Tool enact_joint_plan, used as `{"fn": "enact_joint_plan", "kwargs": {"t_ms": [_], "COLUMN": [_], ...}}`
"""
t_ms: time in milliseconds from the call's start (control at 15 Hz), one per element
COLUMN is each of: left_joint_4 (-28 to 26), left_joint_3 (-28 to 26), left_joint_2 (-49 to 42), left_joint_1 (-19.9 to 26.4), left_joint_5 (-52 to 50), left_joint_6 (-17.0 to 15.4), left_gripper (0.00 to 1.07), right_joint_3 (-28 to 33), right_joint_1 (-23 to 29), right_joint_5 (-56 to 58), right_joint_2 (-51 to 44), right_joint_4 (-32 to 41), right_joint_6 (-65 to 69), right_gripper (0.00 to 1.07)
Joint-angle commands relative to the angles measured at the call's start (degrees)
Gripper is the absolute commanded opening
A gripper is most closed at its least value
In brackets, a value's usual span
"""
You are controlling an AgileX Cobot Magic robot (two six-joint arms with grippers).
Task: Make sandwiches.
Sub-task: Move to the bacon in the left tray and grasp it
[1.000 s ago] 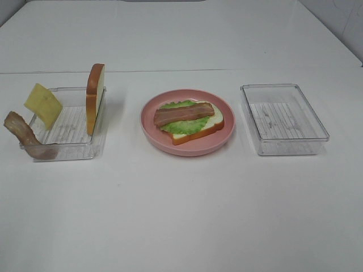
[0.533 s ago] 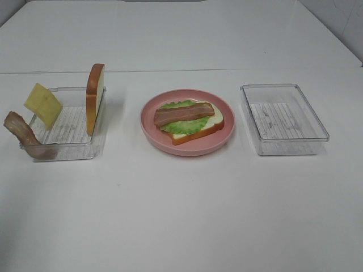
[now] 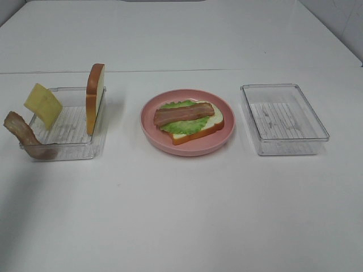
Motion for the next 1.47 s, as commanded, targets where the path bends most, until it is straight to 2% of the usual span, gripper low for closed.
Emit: {"fn": "enact_joint_plan", "kwargs": {"t_ms": [67, 133, 267, 333, 533, 733, 933, 1133, 1200, 1467], "left_joint_4": [-1.03, -1.66, -6.19, -8.14, -11.8, -12.09, -14.55, -14.73, -15.36, -17.93], "left_joint_3": [-3.55, -4.35, -7.68, -8.48, -8.77, -8.77, -8.77, -9.45, -11.69, -15.01], "left_joint_2": [5.9, 7.28, 13.18, 15.18, 21.14, 26.41, 31.8, 34.09, 36.21, 38.56], "left_joint_1": [1.38, 2.12, 5.84, 6.19, 6.25, 6.25, 6.25, 6.25, 6.25, 6.13], "left_joint_5": [0.11, -0.06, -0.4, -1.38, -5.79, -10.49, -13.64, -15.64, -15.81, -12.72], "left_joint_6": [0.11, 0.11, 2.52, 4.07, 5.67, 6.25, 8.94, 9.34, 9.34, 10.08], "left_gripper": [1.0, 1.0, 1.0, 1.0, 1.0, 1.0, 0.99, 0.98, 0.98, 0.97], "right_joint_3": [0.23, 0.23, 0.23, 0.23, 0.23, 0.23, 0.23, 0.23, 0.23, 0.23], "right_joint_1": [-0.34, -0.34, -0.34, -0.34, -0.34, -0.34, -0.34, -0.34, -0.34, -0.34], "right_joint_5": [-0.52, -0.52, -0.52, -0.52, -0.52, -0.52, -0.52, -0.52, -0.52, -0.52], "right_joint_2": [-1.95, -1.95, -1.95, -1.95, -1.95, -1.95, -1.95, -1.95, -1.95, -1.95], "right_joint_4": [0.29, 0.29, 0.29, 0.29, 0.29, 0.29, 0.29, 0.29, 0.29, 0.29], "right_joint_6": [-0.4, -0.4, -0.4, -0.4, -0.4, -0.4, -0.4, -0.4, -0.4, -0.4], "right_gripper": [0.92, 0.92, 0.92, 0.92, 0.92, 0.92, 0.92, 0.92, 0.92, 0.92]}}
